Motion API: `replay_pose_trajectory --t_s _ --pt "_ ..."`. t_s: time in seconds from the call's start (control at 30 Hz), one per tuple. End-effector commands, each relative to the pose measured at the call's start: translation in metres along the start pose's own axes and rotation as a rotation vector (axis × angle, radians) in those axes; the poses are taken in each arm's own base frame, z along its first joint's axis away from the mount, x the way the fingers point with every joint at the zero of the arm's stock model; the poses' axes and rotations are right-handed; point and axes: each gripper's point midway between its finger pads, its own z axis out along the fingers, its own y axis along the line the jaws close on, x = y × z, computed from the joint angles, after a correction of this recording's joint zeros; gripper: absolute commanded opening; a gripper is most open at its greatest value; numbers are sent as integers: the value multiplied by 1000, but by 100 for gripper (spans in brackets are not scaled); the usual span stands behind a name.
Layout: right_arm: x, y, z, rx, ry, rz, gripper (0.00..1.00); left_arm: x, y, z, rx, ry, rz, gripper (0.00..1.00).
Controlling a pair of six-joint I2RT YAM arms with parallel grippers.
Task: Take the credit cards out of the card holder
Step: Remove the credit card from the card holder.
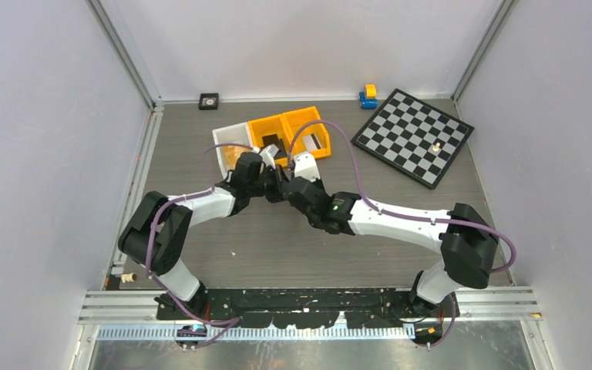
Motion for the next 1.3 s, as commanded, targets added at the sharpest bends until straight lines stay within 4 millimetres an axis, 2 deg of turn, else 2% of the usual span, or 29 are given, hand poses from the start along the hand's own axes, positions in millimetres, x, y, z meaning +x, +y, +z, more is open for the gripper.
replay_pose_trajectory --t_s 0.0,0.17,0.27,0.43,0.67,0.8,0.87,1.0,1.27 --pt "-23 12 -9 -190 -27 146 0 -13 -18 2 60 -22 27 9" --pt "-21 4 -2 -323 16 307 0 -14 -23 -3 77 -38 39 35" --pt "-22 -1 0 -322 13 323 0 -16 -26 -7 80 -52 45 40" --pt "-20 -12 5 -263 16 341 1 -20 -26 -12 83 -74 29 41" --pt "-24 -24 4 -280 -6 422 0 -32 -28 -28 145 -155 -10 62" --pt "-24 -31 4 -283 -13 471 0 -37 -26 -36 163 -195 -23 80" --pt "-25 -34 3 -293 -18 499 1 -37 -26 -36 163 -196 -24 85" --pt "-30 -41 0 -318 -49 557 0 -35 -22 -30 159 -168 -44 87" --pt "-39 -55 -7 -346 -132 642 0 -30 -12 -19 154 -116 -108 79"
